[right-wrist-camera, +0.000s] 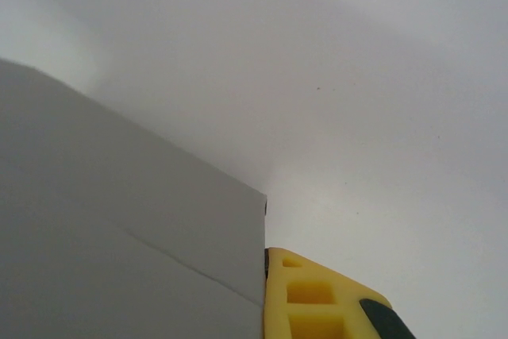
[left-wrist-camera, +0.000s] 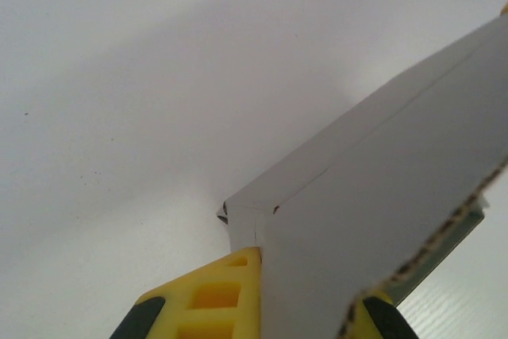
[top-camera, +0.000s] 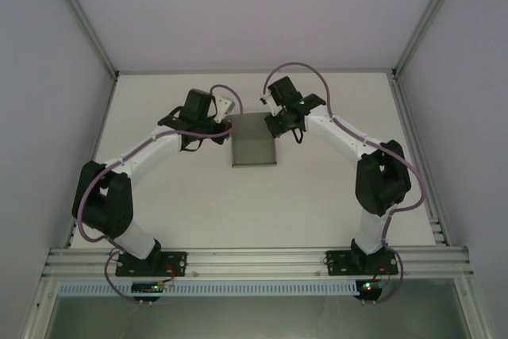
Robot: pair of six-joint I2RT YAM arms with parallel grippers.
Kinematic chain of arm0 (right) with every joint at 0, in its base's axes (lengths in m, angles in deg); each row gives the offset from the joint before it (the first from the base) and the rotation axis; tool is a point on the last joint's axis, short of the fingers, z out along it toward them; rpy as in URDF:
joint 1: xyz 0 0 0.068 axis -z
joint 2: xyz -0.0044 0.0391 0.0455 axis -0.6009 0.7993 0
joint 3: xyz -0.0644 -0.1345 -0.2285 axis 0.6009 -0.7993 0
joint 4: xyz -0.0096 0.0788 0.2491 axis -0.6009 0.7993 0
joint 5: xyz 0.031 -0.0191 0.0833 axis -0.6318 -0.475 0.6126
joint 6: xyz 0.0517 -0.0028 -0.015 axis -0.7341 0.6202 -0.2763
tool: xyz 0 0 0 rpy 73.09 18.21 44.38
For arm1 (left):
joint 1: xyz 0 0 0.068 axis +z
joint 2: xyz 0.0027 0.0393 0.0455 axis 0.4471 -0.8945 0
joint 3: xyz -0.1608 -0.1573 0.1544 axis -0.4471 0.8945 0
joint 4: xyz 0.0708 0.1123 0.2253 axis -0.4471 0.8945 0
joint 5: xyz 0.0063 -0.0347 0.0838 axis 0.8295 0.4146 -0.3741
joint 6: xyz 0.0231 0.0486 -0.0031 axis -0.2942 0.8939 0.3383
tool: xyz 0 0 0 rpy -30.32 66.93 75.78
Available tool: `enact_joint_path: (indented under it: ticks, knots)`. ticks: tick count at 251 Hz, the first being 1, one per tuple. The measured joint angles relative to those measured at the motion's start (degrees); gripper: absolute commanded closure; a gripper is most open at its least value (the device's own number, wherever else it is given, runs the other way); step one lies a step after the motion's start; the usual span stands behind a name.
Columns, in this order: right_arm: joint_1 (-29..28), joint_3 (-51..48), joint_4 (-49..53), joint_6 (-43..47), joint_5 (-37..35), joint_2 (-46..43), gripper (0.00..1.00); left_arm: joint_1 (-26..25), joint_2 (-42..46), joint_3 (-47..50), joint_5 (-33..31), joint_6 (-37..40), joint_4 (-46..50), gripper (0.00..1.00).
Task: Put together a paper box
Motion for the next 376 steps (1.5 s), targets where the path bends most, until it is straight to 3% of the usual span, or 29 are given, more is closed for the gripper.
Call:
enact_joint_path:
  ticks: [60, 138, 275, 321, 376]
  knots:
    - [-0.44, -0.13, -6.36, -17.05, -1.05, 3.41, 1.00, 0.13, -3.65, -2.34, -2.91, -9.14, -3.74, 1.00]
    - [-0.37, 1.07, -8.50, -26.51, -2.23, 6.54, 1.00, 0.37, -7.93, -4.15, -4.11, -14.38, -7.02, 1.00]
    - [-0.70, 11.80, 0.22, -26.82, -5.20, 12.24, 1.00, 0.20, -7.89, -1.49, -6.03, -16.72, -9.97, 1.00]
    - [-0.59, 19.91, 5.53, -24.68, -6.14, 16.28, 1.00, 0.20, -8.11, -1.46, -7.26, -17.70, -10.21, 1.00]
    - [-0.70, 16.98, 2.47, -24.55, -6.56, 16.00, 1.00, 0.09, -8.11, 0.31, -6.93, -19.43, -12.09, 1.00]
